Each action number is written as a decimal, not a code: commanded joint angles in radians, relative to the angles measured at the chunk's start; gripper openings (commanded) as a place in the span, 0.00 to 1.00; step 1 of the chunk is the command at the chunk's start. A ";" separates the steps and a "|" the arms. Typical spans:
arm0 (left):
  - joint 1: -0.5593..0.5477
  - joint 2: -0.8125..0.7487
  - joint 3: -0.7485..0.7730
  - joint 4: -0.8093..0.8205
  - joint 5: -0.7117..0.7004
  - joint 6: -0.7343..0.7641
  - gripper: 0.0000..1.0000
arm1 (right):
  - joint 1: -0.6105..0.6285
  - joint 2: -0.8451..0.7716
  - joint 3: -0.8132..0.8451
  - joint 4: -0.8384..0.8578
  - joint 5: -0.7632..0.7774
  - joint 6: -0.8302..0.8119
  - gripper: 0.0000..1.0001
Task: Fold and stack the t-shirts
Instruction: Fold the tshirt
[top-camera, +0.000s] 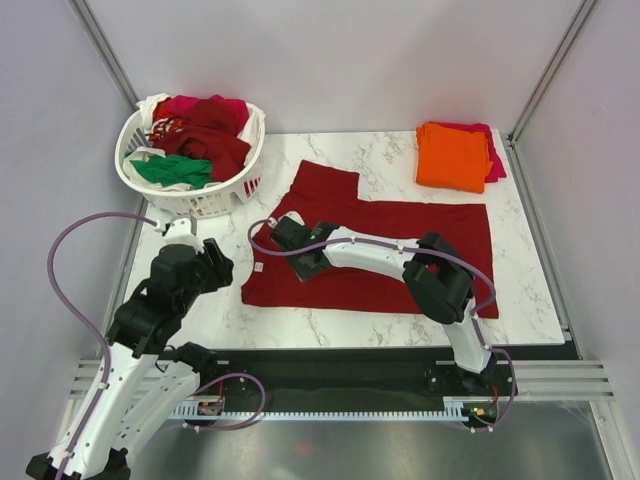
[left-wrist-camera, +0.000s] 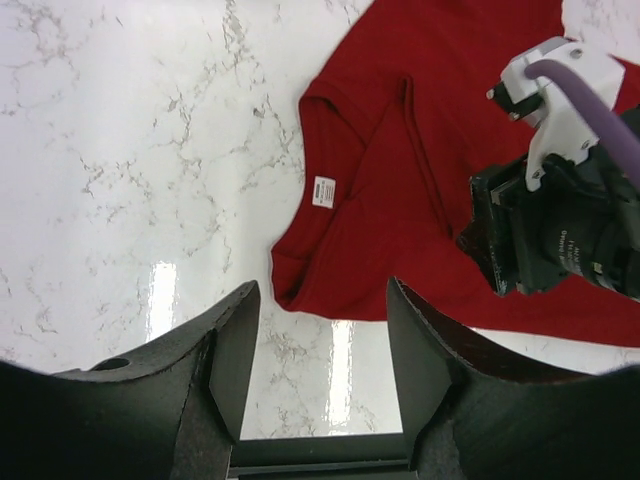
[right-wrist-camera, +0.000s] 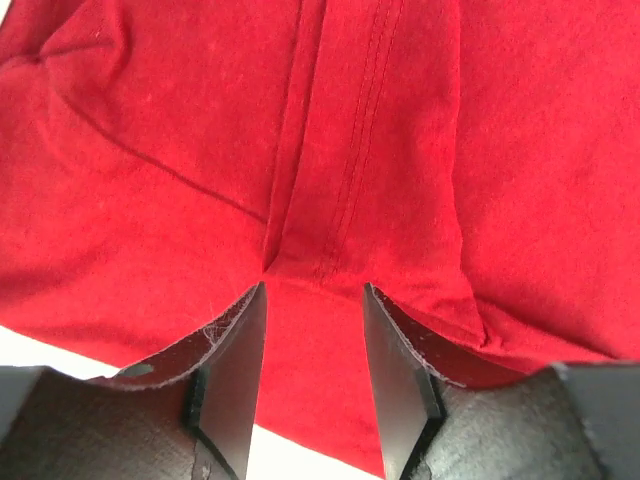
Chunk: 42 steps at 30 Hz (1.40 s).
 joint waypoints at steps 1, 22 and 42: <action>-0.003 -0.024 -0.004 0.060 -0.059 0.026 0.61 | 0.002 0.029 0.074 -0.026 0.024 -0.011 0.50; -0.002 -0.008 -0.007 0.059 -0.074 0.025 0.61 | 0.017 0.117 0.112 -0.012 0.029 -0.016 0.33; -0.002 -0.005 -0.008 0.057 -0.082 0.020 0.61 | -0.047 0.046 0.174 -0.058 0.132 -0.094 0.03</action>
